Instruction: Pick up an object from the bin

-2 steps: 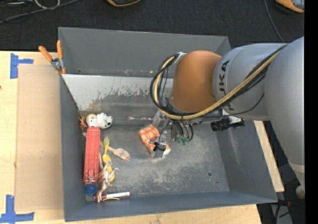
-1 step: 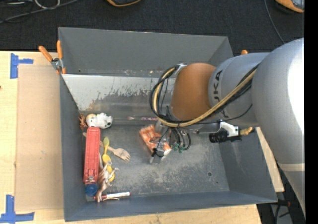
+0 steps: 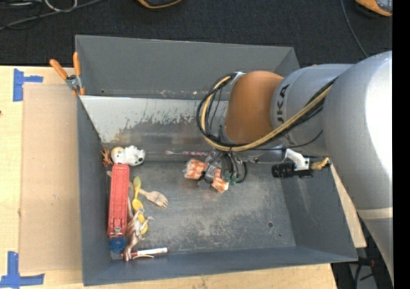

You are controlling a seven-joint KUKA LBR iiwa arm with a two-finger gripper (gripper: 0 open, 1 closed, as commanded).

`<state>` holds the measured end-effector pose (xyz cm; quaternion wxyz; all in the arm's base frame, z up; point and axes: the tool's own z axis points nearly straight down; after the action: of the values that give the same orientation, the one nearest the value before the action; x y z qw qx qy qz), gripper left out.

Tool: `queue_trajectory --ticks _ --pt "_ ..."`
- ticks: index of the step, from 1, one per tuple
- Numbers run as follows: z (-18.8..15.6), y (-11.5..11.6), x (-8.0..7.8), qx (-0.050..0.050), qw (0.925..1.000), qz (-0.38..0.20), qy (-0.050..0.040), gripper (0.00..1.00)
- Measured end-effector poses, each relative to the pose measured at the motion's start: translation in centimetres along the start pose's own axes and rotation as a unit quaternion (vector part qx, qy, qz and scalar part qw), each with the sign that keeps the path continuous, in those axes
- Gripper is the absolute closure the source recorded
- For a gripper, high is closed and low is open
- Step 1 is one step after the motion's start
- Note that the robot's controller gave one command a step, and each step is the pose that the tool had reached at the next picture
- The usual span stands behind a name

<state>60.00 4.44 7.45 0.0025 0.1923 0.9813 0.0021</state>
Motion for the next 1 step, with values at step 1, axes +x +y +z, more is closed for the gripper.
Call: queue_trajectory --ticks 1 --pt "0.0 -0.01 0.0 0.0 1.0 0.0 0.0 1.0"
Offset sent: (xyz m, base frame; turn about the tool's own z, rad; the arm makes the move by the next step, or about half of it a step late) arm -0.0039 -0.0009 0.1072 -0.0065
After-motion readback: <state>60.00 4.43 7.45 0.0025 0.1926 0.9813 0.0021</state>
